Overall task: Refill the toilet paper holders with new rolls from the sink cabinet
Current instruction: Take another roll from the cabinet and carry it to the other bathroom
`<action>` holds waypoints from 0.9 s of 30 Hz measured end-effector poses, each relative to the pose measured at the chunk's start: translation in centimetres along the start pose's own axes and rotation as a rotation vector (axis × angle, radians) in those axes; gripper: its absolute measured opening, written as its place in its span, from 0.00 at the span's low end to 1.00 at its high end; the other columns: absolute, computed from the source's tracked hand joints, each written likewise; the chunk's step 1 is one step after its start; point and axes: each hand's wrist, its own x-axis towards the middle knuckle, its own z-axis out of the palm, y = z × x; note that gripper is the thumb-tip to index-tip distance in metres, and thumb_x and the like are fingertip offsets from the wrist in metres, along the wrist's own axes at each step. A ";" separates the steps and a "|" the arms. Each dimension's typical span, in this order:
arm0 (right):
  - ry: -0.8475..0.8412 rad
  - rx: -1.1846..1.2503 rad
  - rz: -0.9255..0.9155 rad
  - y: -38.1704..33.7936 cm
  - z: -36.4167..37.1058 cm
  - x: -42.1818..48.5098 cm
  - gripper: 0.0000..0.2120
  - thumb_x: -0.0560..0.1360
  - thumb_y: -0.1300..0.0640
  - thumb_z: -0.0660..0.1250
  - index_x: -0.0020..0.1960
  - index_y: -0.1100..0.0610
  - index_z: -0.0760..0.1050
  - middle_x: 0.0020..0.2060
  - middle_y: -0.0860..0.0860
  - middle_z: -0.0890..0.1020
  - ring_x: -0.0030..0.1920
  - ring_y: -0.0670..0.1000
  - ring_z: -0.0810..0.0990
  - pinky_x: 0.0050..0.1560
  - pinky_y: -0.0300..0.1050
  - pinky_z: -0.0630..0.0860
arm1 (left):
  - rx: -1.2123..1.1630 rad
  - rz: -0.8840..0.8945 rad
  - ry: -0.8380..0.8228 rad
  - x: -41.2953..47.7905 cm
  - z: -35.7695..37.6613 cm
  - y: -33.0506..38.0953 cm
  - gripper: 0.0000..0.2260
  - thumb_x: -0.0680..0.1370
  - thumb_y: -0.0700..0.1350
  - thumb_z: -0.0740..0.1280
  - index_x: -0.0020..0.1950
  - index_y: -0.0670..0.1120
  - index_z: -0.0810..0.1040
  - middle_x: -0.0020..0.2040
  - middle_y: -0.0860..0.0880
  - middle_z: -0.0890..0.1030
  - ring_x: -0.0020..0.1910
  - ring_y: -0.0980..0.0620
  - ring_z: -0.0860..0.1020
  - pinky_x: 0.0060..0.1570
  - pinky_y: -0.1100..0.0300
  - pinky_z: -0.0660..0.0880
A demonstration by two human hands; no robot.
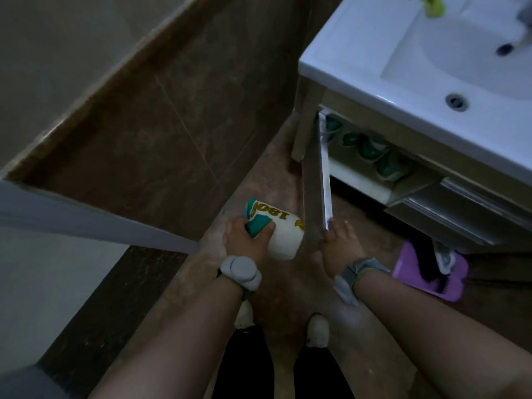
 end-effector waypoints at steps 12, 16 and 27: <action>0.061 0.167 0.315 11.4 2.5 -4.0 0.29 0.77 0.50 0.56 0.75 0.57 0.52 0.76 0.55 0.53 0.76 0.60 0.45 0.74 0.63 0.43 | 0.051 0.032 -0.048 -3.8 6.7 4.3 0.24 0.71 0.60 0.68 0.58 0.45 0.73 0.60 0.45 0.73 0.57 0.45 0.73 0.59 0.47 0.72; 0.190 0.229 0.315 12.1 2.5 -5.6 0.29 0.76 0.50 0.58 0.74 0.56 0.54 0.75 0.56 0.56 0.76 0.61 0.47 0.74 0.63 0.44 | 0.028 0.039 -0.023 -5.0 7.5 5.7 0.25 0.71 0.61 0.67 0.60 0.47 0.72 0.61 0.47 0.72 0.58 0.46 0.73 0.59 0.48 0.72; 0.562 1.353 0.031 10.0 -4.9 -13.7 0.11 0.75 0.53 0.66 0.51 0.61 0.79 0.54 0.57 0.77 0.56 0.53 0.76 0.53 0.36 0.66 | -0.268 0.127 0.070 -9.7 5.0 12.1 0.20 0.75 0.57 0.66 0.55 0.41 0.74 0.56 0.41 0.77 0.53 0.44 0.77 0.56 0.50 0.74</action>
